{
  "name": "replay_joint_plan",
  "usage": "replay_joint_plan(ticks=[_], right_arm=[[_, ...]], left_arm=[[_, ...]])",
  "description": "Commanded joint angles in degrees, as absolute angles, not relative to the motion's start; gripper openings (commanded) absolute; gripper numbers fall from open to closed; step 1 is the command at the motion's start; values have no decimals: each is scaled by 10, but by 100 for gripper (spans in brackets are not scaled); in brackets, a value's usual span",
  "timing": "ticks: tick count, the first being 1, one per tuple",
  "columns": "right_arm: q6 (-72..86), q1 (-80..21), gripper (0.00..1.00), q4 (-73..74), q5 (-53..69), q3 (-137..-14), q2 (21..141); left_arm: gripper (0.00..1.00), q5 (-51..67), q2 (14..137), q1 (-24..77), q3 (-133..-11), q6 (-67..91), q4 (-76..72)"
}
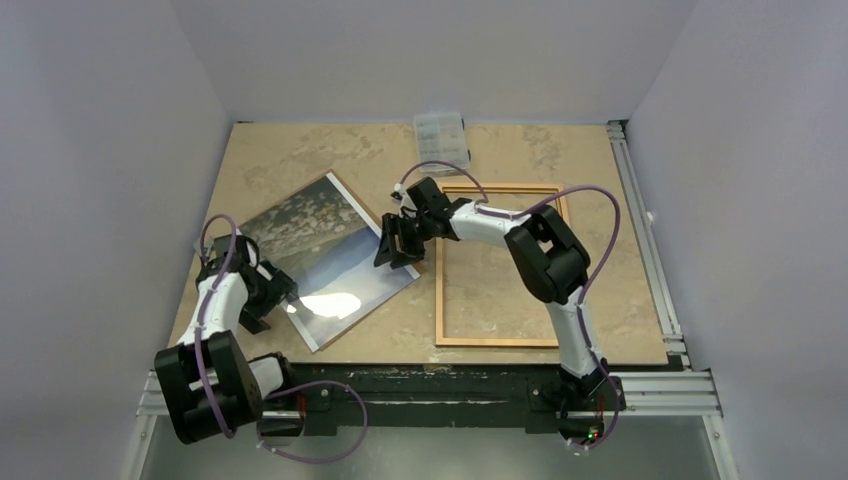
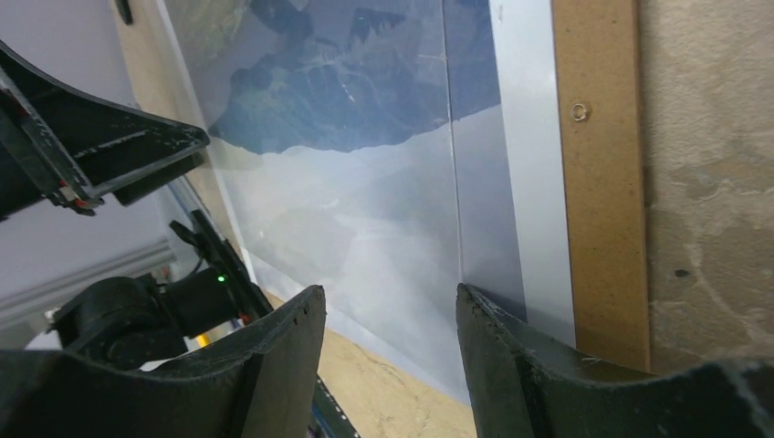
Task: Put the photo into the frame
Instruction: Adjust the photo frame item at the center of the board.
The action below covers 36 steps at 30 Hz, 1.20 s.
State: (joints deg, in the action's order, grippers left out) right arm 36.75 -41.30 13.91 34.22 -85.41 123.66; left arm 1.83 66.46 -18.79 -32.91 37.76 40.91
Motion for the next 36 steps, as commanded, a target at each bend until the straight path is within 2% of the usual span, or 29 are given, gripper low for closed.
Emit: replay_joint_plan(ticks=[1, 7, 17, 24, 31, 34, 36], right_arm=[[422, -418, 54, 69, 403, -807, 1235], [455, -418, 54, 24, 430, -767, 1190], [435, -418, 54, 72, 400, -691, 1032], [419, -418, 54, 121, 368, -596, 912], [383, -418, 56, 241, 240, -483, 765], [365, -414, 59, 312, 128, -468, 725], [349, -411, 66, 355, 58, -473, 716]], left_arm=[[88, 157, 687, -181, -294, 376, 292], [87, 172, 655, -129, -295, 385, 303], [87, 166, 520, -24, -314, 437, 373], [86, 123, 542, 121, -344, 511, 354], [86, 47, 632, 261, -398, 557, 350], [87, 24, 647, 281, -402, 569, 368], [87, 9, 643, 285, -403, 575, 386]])
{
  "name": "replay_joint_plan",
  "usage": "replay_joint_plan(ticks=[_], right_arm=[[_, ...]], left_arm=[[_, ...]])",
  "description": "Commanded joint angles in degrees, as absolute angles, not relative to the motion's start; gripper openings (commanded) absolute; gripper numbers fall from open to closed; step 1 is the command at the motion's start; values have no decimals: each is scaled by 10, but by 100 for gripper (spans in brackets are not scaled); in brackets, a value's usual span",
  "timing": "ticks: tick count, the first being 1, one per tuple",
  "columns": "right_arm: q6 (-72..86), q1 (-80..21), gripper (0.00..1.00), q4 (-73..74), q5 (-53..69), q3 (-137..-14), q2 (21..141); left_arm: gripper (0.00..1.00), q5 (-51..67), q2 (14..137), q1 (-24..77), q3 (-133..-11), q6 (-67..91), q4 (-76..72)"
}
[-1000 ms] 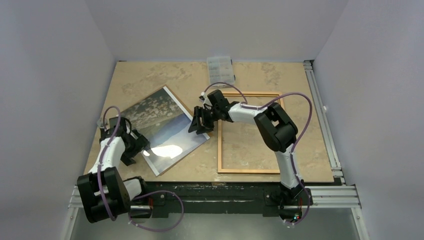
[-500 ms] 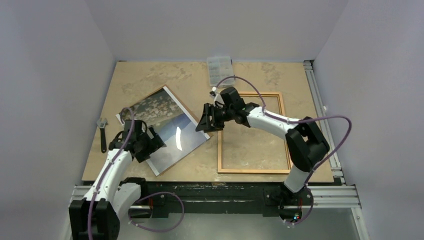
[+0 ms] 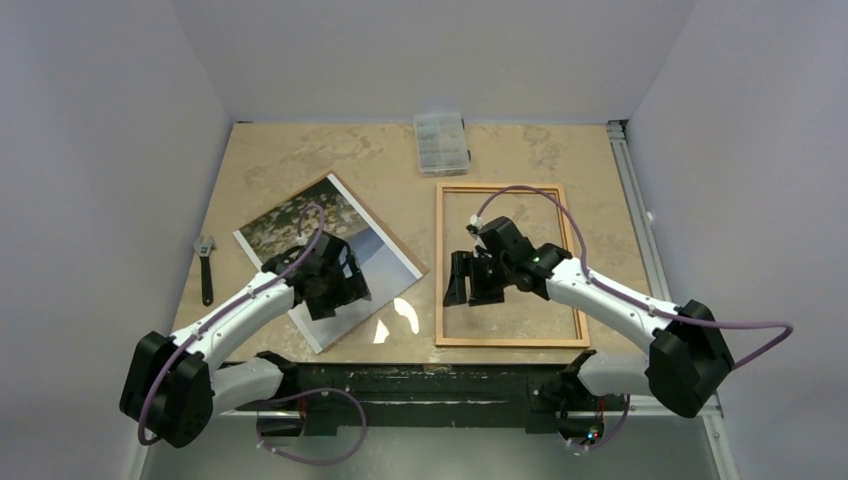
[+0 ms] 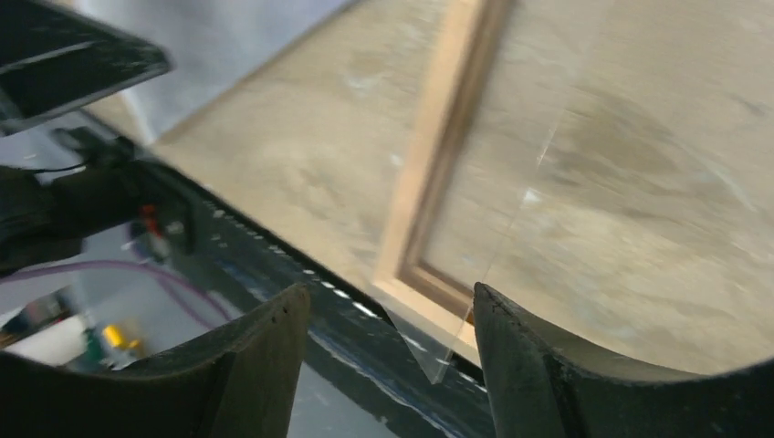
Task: Put the photo into the frame
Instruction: Adjust the photo frame item at the center of the board.
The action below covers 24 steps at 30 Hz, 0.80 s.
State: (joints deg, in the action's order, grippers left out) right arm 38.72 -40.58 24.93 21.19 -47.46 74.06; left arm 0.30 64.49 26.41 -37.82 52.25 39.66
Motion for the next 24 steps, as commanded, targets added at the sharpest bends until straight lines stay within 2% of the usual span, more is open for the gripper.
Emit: replay_joint_plan(ticks=[1, 4, 8, 15, 19, 24], right_arm=[[343, -409, 68, 374, 22, -477, 714], [325, -402, 75, 400, -42, -494, 716], [290, -360, 76, 394, -33, -511, 732], [209, -248, 74, 318, 145, -533, 781], [231, -157, 72, 252, 293, -550, 839], [247, -137, 70, 203, 404, -632, 963]], left_arm=[[87, 3, 639, 286, -403, 576, 398], [88, -22, 629, 286, -406, 574, 424], [88, -45, 624, 287, -416, 566, 456], [89, -46, 606, 287, -403, 559, 443], [89, -33, 602, 286, -389, 561, 417], [88, -13, 610, 286, -381, 558, 391]])
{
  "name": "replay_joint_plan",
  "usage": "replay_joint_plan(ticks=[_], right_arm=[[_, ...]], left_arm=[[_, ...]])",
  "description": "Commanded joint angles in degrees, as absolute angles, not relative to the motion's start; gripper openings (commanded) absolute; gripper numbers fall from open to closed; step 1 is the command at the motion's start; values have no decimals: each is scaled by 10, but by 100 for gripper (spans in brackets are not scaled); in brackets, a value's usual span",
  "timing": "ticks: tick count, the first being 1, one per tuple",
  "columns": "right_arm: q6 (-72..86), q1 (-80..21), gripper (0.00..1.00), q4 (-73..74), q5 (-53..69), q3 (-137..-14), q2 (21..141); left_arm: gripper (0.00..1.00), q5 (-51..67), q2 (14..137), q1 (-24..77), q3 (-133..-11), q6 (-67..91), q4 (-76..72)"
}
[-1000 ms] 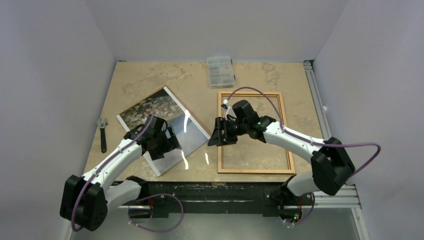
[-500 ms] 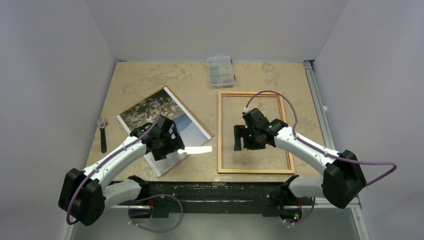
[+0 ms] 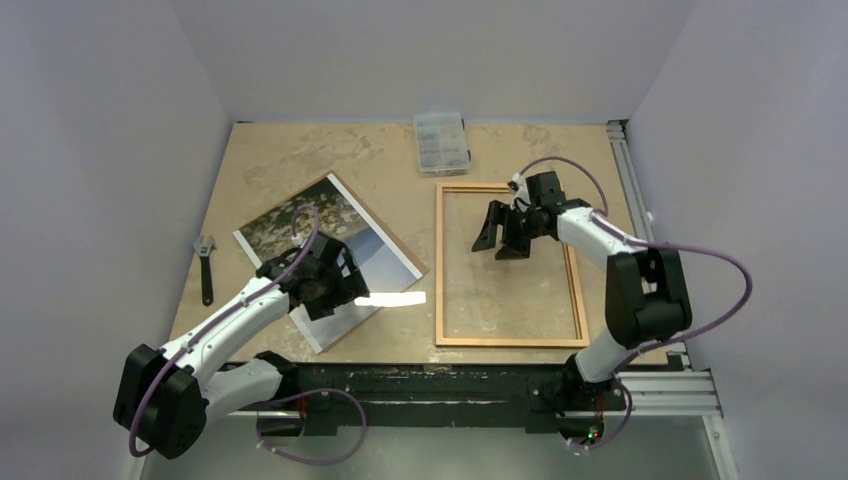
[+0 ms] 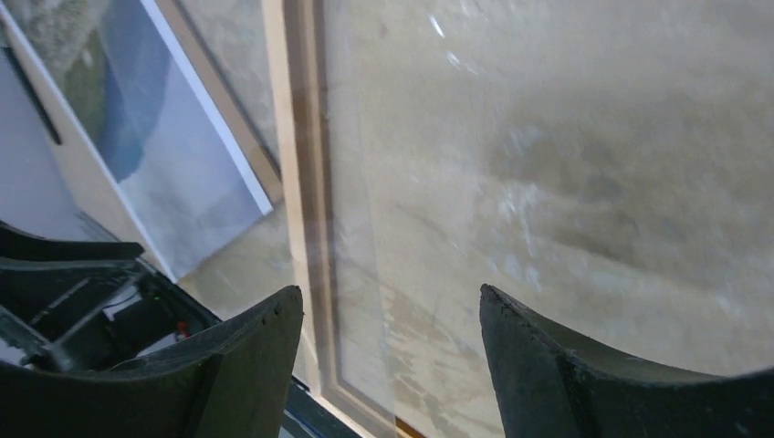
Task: Put the photo into the frame
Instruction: Adjust the photo frame item at the center of the board, then pick up the photo frame item at the center of the board.
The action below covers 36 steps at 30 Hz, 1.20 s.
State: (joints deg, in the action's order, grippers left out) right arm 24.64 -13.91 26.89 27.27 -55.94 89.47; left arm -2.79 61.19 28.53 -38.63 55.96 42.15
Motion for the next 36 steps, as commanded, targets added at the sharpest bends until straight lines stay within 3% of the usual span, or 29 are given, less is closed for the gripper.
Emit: replay_joint_plan(ticks=[1, 7, 13, 18, 30, 36], right_arm=[[241, -137, 69, 210, 415, -655, 988], [228, -137, 67, 242, 434, -767, 1115], [236, -141, 64, 227, 471, -773, 1165], [252, -163, 59, 174, 533, -733, 1168], [312, -179, 32, 103, 596, -664, 1118], [299, -179, 29, 125, 580, -656, 1091]], left_arm=[[88, -14, 612, 286, -381, 558, 394], [88, -17, 630, 282, -381, 561, 400], [88, -7, 654, 279, -374, 556, 379], [87, 8, 680, 278, -365, 554, 351], [87, 22, 698, 278, -358, 548, 329], [86, 24, 699, 278, -358, 546, 331]])
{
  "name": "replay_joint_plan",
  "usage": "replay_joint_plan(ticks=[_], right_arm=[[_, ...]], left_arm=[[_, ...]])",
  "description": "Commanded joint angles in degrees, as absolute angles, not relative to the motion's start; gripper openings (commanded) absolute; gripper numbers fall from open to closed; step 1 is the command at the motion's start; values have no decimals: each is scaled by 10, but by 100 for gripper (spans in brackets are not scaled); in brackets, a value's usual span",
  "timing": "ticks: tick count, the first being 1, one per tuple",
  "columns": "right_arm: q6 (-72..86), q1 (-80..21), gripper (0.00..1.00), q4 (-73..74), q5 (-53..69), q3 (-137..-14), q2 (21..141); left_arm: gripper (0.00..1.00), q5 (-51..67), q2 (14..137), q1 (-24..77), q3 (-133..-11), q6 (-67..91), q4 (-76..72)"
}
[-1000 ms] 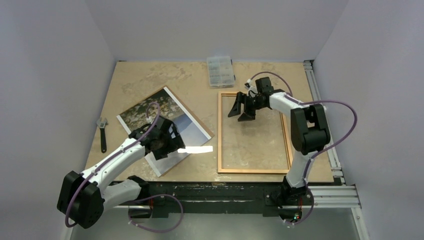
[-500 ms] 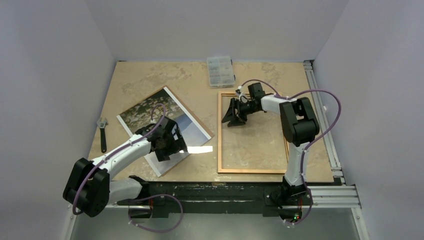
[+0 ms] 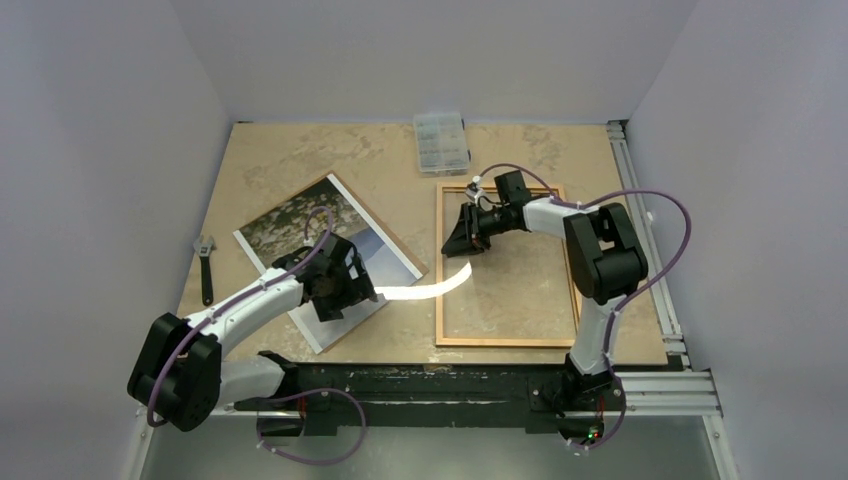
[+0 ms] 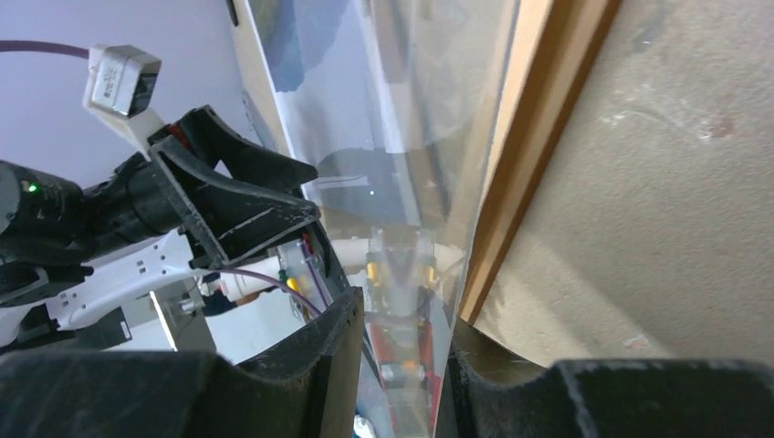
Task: Put the photo into the frame
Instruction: Pick up the photo frame item at the center of the board.
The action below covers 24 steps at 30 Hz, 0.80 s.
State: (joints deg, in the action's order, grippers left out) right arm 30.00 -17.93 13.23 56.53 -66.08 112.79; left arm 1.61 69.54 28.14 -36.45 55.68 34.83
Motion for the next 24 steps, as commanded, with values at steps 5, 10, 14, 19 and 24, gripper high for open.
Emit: replay_joint_plan(ticks=[5, 10, 14, 19, 24], right_arm=[[298, -178, 28, 131, 557, -642, 1069], [292, -179, 20, 148, 536, -637, 1063], [291, -179, 2, 154, 525, -630, 1043], [287, -178, 0, 181, 510, -629, 999], [290, -178, 0, 219, 485, -637, 924]], left_arm=[[86, 24, 698, 278, -358, 544, 334], [86, 22, 692, 278, -361, 543, 339], [86, 16, 676, 278, -367, 539, 350], [86, 15, 631, 279, -380, 523, 366], [86, 21, 584, 280, -396, 514, 383]])
